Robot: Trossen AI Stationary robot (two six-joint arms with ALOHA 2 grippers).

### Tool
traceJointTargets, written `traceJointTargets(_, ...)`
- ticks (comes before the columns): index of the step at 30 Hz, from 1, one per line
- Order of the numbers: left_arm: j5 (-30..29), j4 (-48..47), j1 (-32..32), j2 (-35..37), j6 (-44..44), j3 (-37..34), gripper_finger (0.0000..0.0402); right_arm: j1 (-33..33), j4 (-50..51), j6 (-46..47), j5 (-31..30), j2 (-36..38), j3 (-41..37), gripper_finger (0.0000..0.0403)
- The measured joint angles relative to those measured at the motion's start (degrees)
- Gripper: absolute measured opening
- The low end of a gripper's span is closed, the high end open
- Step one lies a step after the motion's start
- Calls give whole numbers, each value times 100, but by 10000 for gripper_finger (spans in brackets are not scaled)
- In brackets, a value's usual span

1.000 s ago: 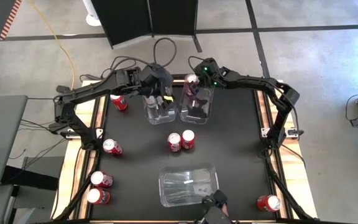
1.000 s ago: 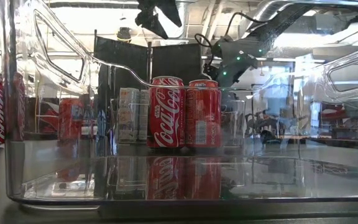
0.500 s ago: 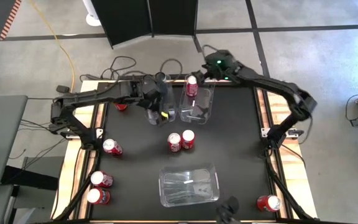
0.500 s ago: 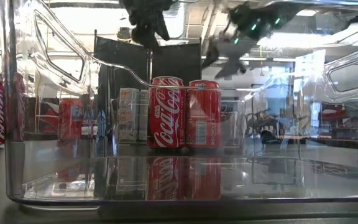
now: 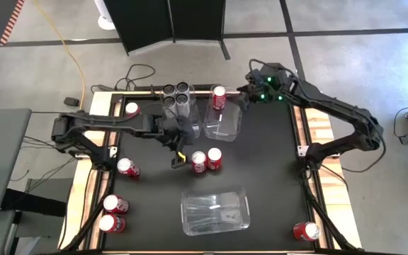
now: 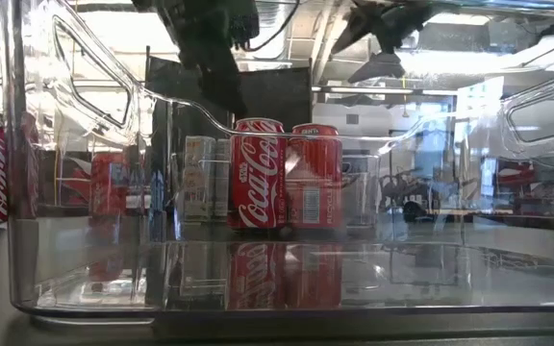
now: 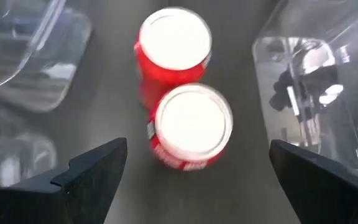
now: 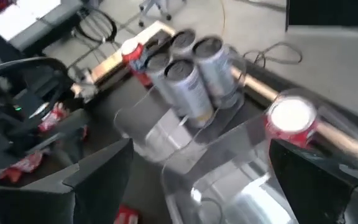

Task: Sort soda cans
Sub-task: Put the top right red soda can into the top right transparent bin

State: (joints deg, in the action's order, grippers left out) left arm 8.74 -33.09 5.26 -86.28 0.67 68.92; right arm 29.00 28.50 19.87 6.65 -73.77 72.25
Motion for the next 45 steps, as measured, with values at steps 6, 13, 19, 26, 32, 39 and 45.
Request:
traceJointTargets(6, -44, 871, -108, -9, 19, -662, 389, -747, 417, 321, -523, -32, 0, 387)
traceJointTargets(13, -124, 2061, -108, -11, -11, -1393, 389, -1763, 743, 965, -1622, -12, -4, 387)
traceJointTargets(19, -256, 2662, -108, -11, 65, -1891, 389, -2528, 761, 1646, -2463, 41, -4, 387)
traceJointTargets(26, -318, 4632, -234, -11, 808, -2848, 389, -3201, 746, 2296, -3040, 44, -4, 387)
traceJointTargets(32, -707, 6020, -300, -9, 745, -3524, 389, -3470, 708, 2619, -3315, 43, -4, 387)
traceJointTargets(39, -760, 6102, -302, -9, 704, -3885, 389, -3382, 373, 2626, -3319, 43, -2, 387)
traceJointTargets(45, -778, 6643, -302, -239, 743, -3970, 389, -3264, -91, 2494, -3241, 43, 0, 387)
